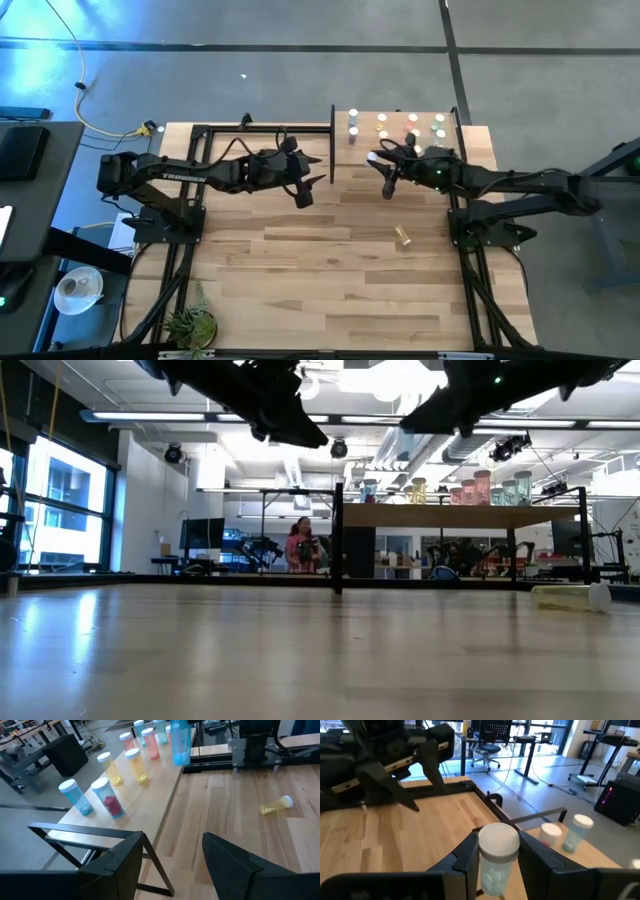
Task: Pick and place medicine bottles onto shelf by color
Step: Put the blue medicine bottle aligned with the other blue medicine bottle on the shelf
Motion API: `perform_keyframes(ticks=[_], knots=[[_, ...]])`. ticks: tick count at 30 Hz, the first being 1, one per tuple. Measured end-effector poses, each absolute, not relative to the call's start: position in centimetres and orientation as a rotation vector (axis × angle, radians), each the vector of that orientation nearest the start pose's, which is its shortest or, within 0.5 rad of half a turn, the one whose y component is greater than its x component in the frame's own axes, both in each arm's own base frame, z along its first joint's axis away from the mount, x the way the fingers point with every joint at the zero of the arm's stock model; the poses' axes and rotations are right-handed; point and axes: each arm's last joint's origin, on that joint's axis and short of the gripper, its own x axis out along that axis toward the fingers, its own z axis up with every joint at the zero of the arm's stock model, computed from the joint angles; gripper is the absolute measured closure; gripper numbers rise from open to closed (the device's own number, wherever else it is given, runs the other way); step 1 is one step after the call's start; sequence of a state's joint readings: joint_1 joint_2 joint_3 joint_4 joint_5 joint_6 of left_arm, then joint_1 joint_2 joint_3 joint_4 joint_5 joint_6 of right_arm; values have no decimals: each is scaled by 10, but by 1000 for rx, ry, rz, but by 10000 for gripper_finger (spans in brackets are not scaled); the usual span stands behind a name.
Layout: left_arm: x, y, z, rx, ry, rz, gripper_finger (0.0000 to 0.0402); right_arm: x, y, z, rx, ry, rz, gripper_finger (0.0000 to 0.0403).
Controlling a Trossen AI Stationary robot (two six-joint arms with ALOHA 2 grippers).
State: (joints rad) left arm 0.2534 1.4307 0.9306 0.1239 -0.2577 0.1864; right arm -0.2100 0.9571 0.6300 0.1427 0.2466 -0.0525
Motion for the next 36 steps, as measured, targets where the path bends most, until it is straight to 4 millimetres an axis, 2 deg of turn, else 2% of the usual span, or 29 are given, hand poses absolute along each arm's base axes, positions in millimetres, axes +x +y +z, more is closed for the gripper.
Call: perform_keyframes(ticks=[14,19,36], knots=[[303,86,263,182,445,472,208,246,-92,267,59,268,-568,306],[303,87,263,183,453,478,208,253,-95,257,97,286,-572,306],[303,87,263,183,452,480,208,263,-99,244,103,317,-573,306]])
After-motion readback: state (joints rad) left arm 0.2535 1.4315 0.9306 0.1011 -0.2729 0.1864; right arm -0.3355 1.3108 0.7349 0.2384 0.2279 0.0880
